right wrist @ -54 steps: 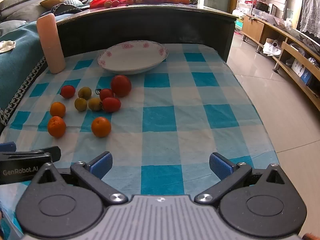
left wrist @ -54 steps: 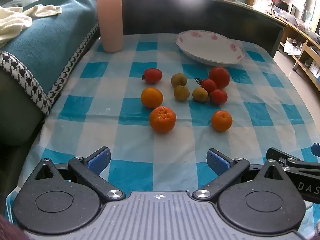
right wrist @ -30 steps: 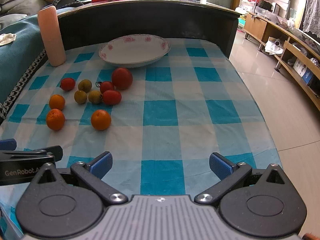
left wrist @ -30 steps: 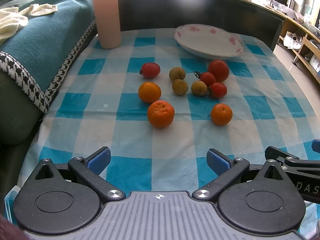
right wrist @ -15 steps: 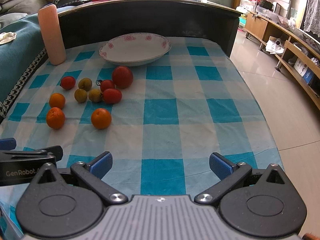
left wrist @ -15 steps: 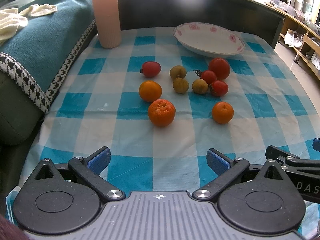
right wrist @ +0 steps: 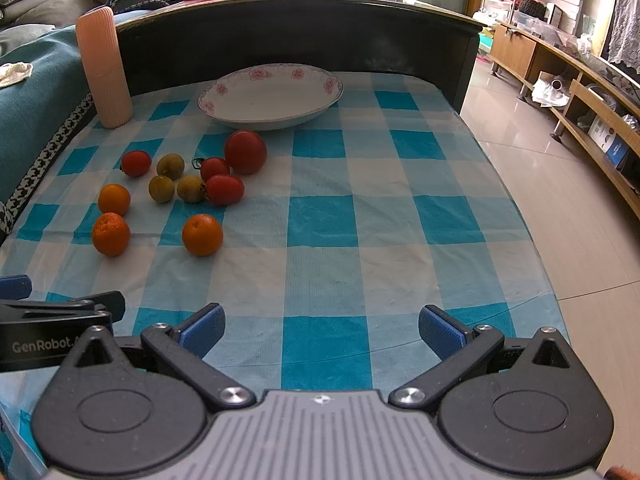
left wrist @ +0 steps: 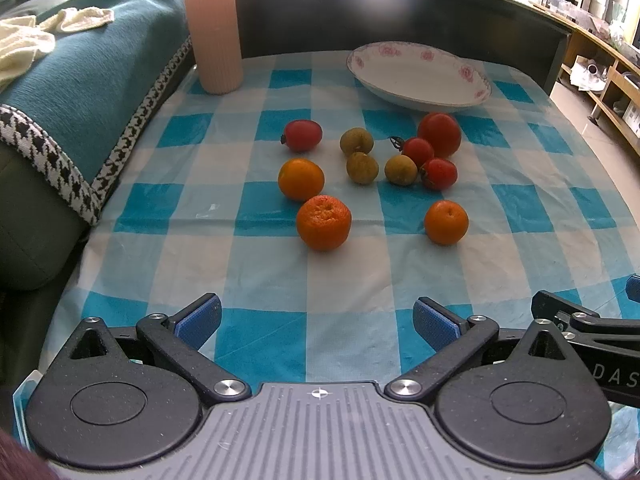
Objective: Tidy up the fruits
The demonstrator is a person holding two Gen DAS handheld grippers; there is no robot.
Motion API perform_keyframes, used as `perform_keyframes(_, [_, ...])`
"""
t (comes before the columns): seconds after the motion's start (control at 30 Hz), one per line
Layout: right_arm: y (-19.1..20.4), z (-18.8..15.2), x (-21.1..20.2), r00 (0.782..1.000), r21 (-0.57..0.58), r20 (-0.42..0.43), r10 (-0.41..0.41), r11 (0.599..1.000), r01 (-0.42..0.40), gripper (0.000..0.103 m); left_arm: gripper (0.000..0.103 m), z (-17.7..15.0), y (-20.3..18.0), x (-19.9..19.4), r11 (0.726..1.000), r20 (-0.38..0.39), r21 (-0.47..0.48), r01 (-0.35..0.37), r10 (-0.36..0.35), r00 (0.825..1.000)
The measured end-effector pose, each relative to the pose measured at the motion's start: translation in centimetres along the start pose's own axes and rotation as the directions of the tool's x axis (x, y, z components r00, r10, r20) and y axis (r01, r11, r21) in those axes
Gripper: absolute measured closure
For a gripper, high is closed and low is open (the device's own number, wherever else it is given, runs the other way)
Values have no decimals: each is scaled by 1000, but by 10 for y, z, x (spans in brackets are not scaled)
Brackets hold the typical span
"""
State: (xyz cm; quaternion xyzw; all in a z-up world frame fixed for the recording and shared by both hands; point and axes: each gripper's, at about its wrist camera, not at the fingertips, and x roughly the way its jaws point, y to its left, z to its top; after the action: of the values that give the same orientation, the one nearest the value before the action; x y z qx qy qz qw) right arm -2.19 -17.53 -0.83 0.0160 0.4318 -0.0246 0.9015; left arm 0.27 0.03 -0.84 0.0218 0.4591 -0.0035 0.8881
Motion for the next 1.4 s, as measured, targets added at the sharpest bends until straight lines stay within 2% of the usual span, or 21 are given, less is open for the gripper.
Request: perform_keyframes(1.4, [0, 1, 5, 1000, -2, -20, -1, 1000, 1, 0, 0, 2, -6, 1, 999, -18, 31, -34, 35, 999])
